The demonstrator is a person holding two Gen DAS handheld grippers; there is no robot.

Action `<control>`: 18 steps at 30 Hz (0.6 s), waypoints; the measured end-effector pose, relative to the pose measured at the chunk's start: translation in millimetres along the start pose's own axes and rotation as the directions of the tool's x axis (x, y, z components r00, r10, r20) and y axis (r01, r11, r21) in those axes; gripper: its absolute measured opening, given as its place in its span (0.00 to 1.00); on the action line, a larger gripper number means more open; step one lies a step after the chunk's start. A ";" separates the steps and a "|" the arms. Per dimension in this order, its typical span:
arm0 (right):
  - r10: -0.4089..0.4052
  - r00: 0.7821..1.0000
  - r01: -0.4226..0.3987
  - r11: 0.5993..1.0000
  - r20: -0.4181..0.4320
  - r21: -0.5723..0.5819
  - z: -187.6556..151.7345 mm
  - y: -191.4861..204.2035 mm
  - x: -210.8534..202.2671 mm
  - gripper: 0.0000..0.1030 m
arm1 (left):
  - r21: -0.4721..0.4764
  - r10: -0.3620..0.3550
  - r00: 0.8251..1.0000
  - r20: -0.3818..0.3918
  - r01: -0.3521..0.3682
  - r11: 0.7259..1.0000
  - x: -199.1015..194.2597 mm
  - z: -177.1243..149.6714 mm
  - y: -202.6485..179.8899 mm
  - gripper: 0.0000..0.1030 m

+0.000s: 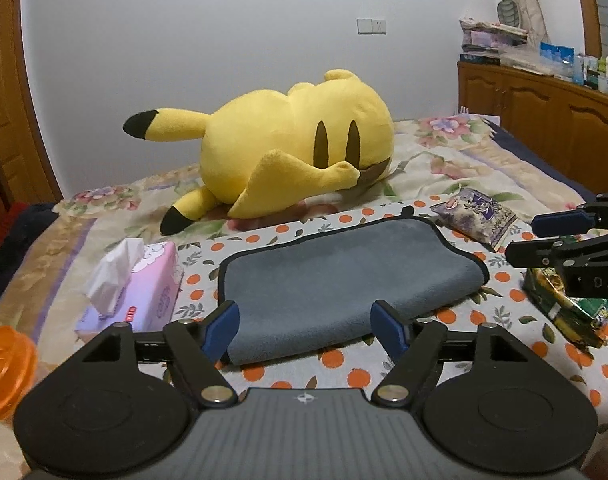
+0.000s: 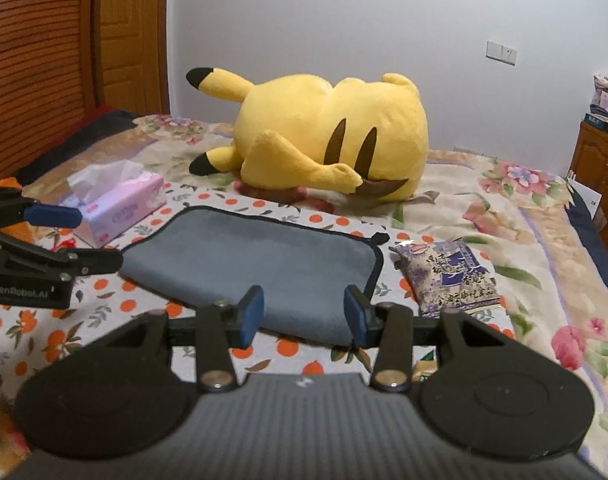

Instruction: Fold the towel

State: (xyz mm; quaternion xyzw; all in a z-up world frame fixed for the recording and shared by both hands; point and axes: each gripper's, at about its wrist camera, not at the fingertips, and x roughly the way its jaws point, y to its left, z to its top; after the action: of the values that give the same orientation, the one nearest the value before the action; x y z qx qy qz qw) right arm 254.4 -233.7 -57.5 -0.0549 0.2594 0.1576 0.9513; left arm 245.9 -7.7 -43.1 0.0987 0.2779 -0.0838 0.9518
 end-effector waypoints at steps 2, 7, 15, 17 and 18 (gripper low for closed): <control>-0.001 1.000 0.001 1.000 0.004 0.006 -0.1 0.3 -8.0 0.45 | 0.001 0.008 1.000 -0.001 -0.008 1.000 -8.1 -0.3 -1.0 0.74; -0.006 1.000 0.006 1.000 0.013 0.013 -0.9 3.0 -28.8 0.46 | 0.003 0.008 1.000 0.007 -0.008 1.000 -31.2 -2.9 -4.8 0.76; -0.017 1.000 0.016 1.000 0.024 0.020 -7.0 5.0 -61.8 0.49 | 0.010 0.007 0.999 0.033 -0.007 1.000 -69.3 -3.3 -14.3 0.82; -0.018 1.000 0.017 0.999 0.026 0.027 -8.4 5.0 -69.4 0.50 | 0.022 0.003 0.999 0.033 -0.004 1.000 -79.0 -2.1 -17.2 0.82; -0.016 1.000 0.015 0.999 0.027 0.033 -9.0 4.6 -73.2 0.50 | 0.026 0.003 0.999 0.033 -0.004 1.000 -83.2 -1.3 -18.3 0.82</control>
State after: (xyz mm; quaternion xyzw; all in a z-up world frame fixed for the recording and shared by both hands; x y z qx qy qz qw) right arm 188.9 -250.9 -28.0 -0.0392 0.2487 0.1468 0.9566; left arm 172.1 -16.3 -1.4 0.1099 0.2612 -0.0874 0.9550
